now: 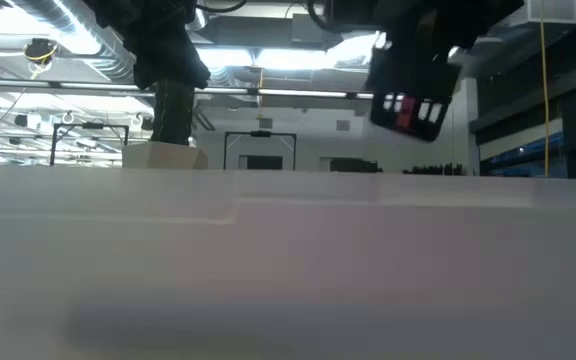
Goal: Pack school essentials
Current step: Put the violet pen into the pencil case, then put the black pencil into the pencil case
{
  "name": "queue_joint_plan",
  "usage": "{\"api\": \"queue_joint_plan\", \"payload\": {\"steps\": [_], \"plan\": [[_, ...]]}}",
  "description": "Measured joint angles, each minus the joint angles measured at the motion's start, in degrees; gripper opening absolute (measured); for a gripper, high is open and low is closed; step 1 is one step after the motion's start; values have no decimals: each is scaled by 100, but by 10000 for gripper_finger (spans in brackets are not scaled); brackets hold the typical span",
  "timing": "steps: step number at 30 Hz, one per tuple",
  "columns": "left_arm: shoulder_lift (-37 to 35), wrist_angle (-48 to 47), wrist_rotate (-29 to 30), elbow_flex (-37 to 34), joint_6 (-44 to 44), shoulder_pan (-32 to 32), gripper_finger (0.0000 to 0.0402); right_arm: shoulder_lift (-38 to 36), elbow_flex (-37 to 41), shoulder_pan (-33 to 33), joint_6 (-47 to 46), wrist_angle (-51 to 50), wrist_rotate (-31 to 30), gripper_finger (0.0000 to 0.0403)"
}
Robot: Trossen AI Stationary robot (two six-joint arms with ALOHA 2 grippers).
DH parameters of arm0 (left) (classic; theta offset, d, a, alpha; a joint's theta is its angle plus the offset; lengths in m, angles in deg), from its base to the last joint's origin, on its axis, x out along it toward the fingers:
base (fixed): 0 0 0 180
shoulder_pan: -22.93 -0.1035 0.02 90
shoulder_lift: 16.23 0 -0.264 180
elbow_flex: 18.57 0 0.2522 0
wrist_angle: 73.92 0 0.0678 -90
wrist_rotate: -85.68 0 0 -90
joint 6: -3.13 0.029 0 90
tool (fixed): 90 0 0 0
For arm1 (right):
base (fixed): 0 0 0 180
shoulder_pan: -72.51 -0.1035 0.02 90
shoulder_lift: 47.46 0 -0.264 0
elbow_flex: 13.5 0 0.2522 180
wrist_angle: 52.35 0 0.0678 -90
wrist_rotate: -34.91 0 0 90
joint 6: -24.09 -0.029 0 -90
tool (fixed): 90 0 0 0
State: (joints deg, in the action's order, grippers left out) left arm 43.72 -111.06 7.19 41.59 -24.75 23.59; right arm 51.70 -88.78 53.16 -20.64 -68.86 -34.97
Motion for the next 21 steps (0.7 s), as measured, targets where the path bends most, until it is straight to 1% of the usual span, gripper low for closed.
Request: {"api": "queue_joint_plan", "payload": {"steps": [3, 7, 10, 12, 15, 17, 18, 21], "plan": [[0, -12, -2, 0, 0, 0, 83, -353, 0, 92, -269, -624, 92, 162], [0, -11, -2, 0, -1, 0, 83, -898, 0, 80, -481, -1966, -41, 162], [0, -4, -2, 0, -2, 4, 83, -1252, -1, -184, -702, -2892, -197, 162], [0, 3, -2, 0, -2, 9, 83, -1402, -2, -461, -711, -3359, -434, 162], [0, 5, -2, 0, -2, 11, 83, -1376, 0, -921, -51, -3688, -656, 162], [0, 37, 0, 0, -2, 9, 83, -1265, 0, -1178, 683, -3649, -685, 162], [0, 37, -2, 0, -2, 11, 83, -1198, -1, -1284, 932, -3601, -796, 162], [0, 39, -2, 0, -2, 9, 83, -940, -1, -1447, 1331, -3583, -1133, 162]]}}
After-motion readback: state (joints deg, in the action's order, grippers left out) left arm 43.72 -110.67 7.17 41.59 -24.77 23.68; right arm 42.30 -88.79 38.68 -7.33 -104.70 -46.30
